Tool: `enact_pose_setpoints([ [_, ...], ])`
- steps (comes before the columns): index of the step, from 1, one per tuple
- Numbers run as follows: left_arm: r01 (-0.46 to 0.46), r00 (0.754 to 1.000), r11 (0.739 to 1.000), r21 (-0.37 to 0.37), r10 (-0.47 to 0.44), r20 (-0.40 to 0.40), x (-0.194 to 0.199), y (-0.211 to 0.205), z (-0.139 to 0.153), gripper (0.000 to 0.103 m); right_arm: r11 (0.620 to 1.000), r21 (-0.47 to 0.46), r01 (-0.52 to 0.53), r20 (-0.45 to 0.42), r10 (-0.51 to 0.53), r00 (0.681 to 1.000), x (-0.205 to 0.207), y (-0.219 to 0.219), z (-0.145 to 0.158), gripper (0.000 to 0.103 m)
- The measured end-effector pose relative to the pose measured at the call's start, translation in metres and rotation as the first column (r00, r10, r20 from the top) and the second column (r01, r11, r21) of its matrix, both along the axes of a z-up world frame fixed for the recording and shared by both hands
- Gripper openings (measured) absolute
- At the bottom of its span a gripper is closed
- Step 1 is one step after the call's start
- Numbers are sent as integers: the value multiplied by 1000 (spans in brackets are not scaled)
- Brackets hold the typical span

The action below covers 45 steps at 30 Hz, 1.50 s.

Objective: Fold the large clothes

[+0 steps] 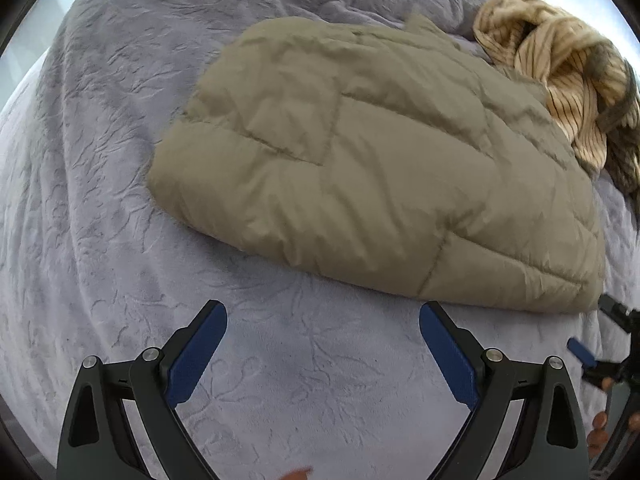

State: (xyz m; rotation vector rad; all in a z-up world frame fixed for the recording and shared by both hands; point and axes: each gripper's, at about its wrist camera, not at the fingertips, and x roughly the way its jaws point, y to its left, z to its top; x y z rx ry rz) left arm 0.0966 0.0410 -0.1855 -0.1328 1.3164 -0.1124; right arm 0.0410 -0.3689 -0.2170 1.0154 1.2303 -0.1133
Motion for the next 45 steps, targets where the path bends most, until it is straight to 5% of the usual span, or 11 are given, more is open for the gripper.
enact_pose_setpoints([
  [3, -36, 999, 998, -42, 34, -34, 1, 14, -7, 97, 1000, 20, 6, -8, -6, 1000, -1, -3, -5, 103],
  [7, -71, 993, 974, -214, 48, -109, 0, 29, -18, 97, 998, 67, 10, -19, -9, 1000, -5, -10, -11, 103],
  [11, -142, 989, 917, -372, 118, -87, -1, 47, -19, 97, 993, 113, 37, 0, -37, 999, -6, -16, -15, 103],
  [17, -230, 973, 845, -483, 195, -122, 10, 60, -39, 97, 979, 194, 60, 23, -65, 998, 3, -22, -24, 103],
  [23, -249, 969, 818, -519, 205, -142, 11, 56, -51, 97, 966, 250, 64, 54, -80, 995, 16, -20, -32, 103],
  [28, -214, 976, 839, -500, 200, -82, 38, 39, -45, 97, 946, 314, 80, 64, -105, 992, 30, -15, -44, 103],
  [35, -301, 950, 798, -522, 295, -98, 76, 56, -58, 97, 918, 389, 72, 100, -120, 988, 63, -10, -61, 103],
  [39, -316, 945, 814, -488, 315, -85, 87, 47, -64, 97, 907, 412, 85, 78, -128, 989, 79, -6, -81, 103],
  [43, -298, 949, 813, -501, 310, -61, 87, 47, -59, 47, 903, 420, 95, 83, -142, 986, 79, -6, -81, 99],
  [44, -291, 950, 809, -511, 306, -55, 85, 50, -58, 42, 899, 426, 101, 77, -147, 986, 77, -8, -82, 94],
  [45, -274, 954, 812, -515, 296, -41, 83, 52, -54, 35, 895, 433, 110, 61, -150, 987, 74, -11, -84, 74],
])
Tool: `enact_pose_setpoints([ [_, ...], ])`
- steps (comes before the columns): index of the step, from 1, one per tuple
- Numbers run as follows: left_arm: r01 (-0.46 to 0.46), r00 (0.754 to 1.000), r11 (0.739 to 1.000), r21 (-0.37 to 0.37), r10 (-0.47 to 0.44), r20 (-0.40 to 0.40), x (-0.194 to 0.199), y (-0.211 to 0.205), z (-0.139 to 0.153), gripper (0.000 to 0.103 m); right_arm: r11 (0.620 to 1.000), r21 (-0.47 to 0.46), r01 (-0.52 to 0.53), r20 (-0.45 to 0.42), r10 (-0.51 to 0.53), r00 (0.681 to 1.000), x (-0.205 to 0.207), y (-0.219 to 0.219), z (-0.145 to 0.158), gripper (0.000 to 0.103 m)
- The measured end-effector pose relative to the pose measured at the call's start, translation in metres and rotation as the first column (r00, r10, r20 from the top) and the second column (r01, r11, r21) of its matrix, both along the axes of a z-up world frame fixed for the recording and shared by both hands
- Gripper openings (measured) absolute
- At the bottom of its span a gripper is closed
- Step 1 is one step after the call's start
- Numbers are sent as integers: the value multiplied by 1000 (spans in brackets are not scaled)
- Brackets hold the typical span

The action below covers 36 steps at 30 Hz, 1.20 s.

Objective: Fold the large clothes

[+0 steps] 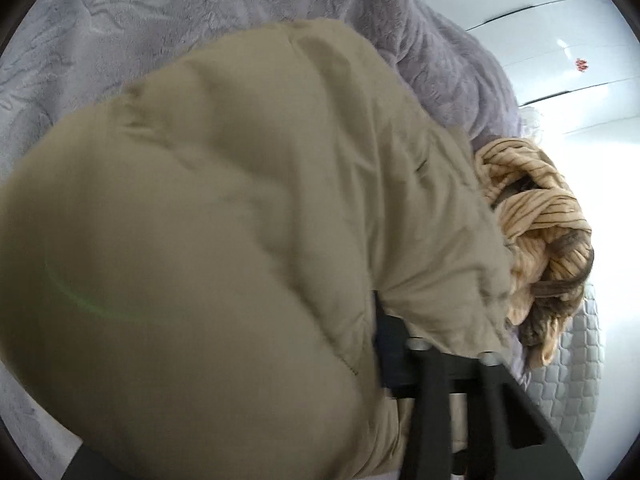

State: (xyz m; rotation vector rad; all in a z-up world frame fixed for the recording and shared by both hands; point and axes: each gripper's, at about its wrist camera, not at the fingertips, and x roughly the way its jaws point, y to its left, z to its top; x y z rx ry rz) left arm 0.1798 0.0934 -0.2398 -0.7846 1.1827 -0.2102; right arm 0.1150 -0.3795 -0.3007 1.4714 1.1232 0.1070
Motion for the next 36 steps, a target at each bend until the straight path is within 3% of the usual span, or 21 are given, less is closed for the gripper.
enact_pose_setpoints([
  [1, 12, 1000, 1000, 6, -12, 13, -2, 1, 3, 30, 1000, 19, 3, -15, -3, 1000, -3, -3, -4, 61],
  [2, 28, 999, 1000, 14, -28, 29, -4, 1, 7, 28, 999, 32, 11, -15, -11, 1000, -5, -5, -4, 56],
  [4, 55, 997, 998, 34, -57, 57, -8, -1, 16, 24, 999, 45, 21, 8, -21, 1000, -9, -9, -1, 35],
  [7, 89, 991, 994, 65, -95, 98, -15, -5, 32, 23, 1000, 16, 10, 54, -11, 998, -11, -8, 15, 24],
  [10, 115, 984, 990, 75, -124, 126, -27, -4, 48, 22, 1000, -6, -12, 89, 13, 996, -17, -7, 32, 22],
  [16, 172, 975, 983, 69, -180, 128, -75, 14, 71, 22, 998, -5, -64, 77, 65, 995, -56, 0, 47, 22],
  [27, 209, 978, 977, 43, -209, -8, -196, 65, 60, 23, 997, 66, -50, 2, 50, 999, -162, 30, 49, 23],
  [31, 208, 978, 976, 57, -207, -33, -214, 71, 47, 23, 997, 75, -20, -49, 24, 999, -152, 29, 32, 27],
  [36, 191, 980, 980, 58, -186, -76, -219, 76, 42, 27, 998, 47, -31, -114, 36, 993, -137, 24, 34, 36],
])
